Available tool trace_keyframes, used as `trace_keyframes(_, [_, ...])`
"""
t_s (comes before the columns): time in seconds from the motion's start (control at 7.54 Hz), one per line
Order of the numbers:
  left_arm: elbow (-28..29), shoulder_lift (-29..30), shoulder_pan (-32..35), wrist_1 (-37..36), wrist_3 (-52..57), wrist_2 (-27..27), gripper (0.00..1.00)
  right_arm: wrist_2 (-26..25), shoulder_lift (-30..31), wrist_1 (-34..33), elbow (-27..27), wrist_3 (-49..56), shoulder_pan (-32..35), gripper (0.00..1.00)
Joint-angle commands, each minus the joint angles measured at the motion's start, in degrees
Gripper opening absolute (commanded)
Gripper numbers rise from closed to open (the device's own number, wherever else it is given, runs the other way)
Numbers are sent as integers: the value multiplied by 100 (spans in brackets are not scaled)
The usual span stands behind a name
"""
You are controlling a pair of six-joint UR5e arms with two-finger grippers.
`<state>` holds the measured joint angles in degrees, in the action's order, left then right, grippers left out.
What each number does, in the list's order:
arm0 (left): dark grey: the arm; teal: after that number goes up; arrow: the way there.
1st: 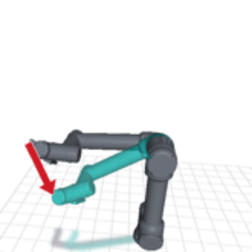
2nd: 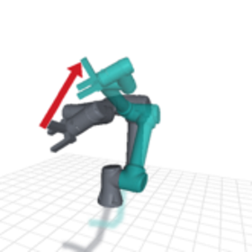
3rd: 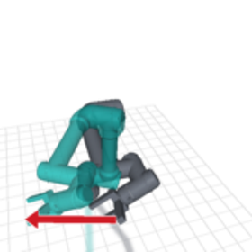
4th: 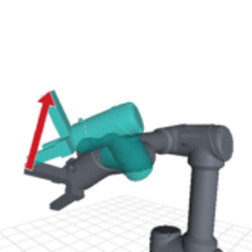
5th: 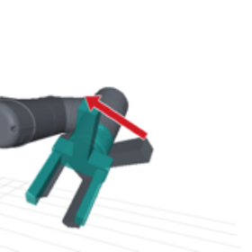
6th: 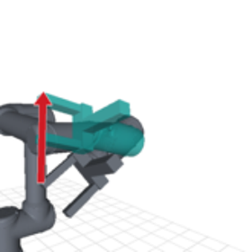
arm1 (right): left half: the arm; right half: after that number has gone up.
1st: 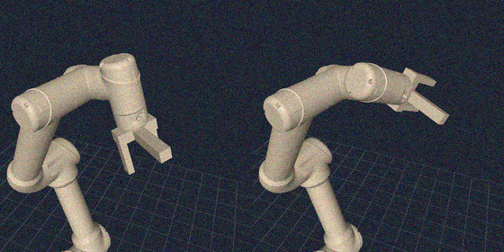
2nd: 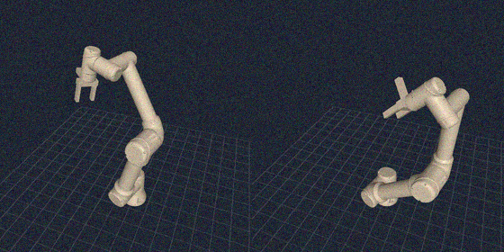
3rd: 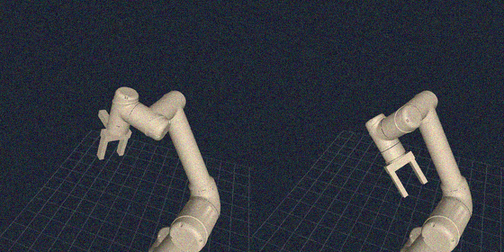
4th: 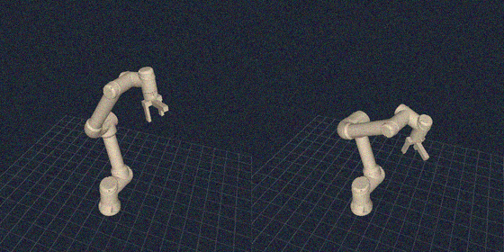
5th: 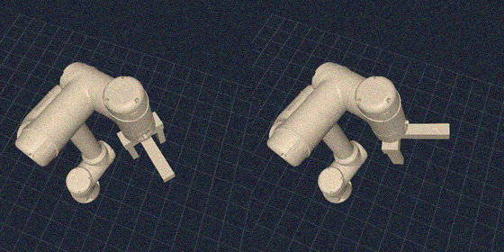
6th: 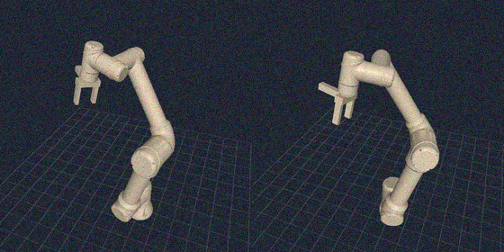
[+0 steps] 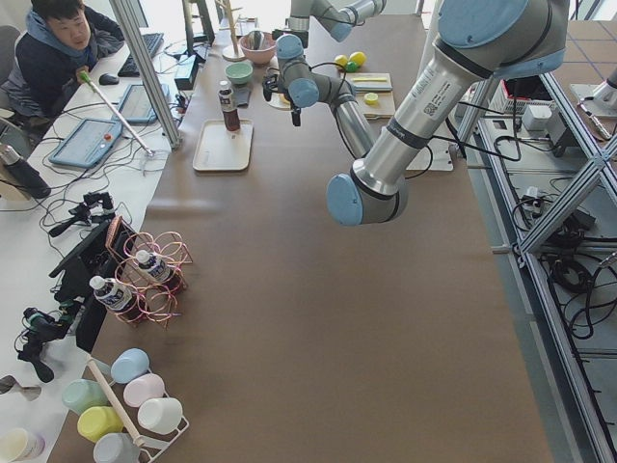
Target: Place donut on tray
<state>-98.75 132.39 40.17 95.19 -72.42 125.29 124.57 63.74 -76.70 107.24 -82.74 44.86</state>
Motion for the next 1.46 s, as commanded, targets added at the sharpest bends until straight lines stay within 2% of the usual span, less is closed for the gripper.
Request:
trace_keyframes(0.0, [119,68,-54,157,-62,-5,89,-266,-275,-161,33,-234,-275,0])
trace_keyframes(0.27, [102,59,-10,157,-62,30,80,-284,-222,-161,130,-234,-302,0])
trace_keyframes(0.53, [84,-20,52,193,-79,30,60,-292,-187,-170,183,-234,-302,0])
trace_keyframes(0.8, [58,-29,113,201,-88,39,47,-301,-187,-170,183,-243,-346,0])
trace_keyframes(1.06, [58,-38,113,350,-263,30,28,-336,-222,-170,192,-234,-364,0])
trace_keyframes(1.19, [49,-38,113,351,-290,39,23,-336,-248,-170,192,-234,-364,0])
trace_keyframes(1.33, [40,-47,113,351,-317,39,5,-328,-205,-161,192,-234,-364,0])
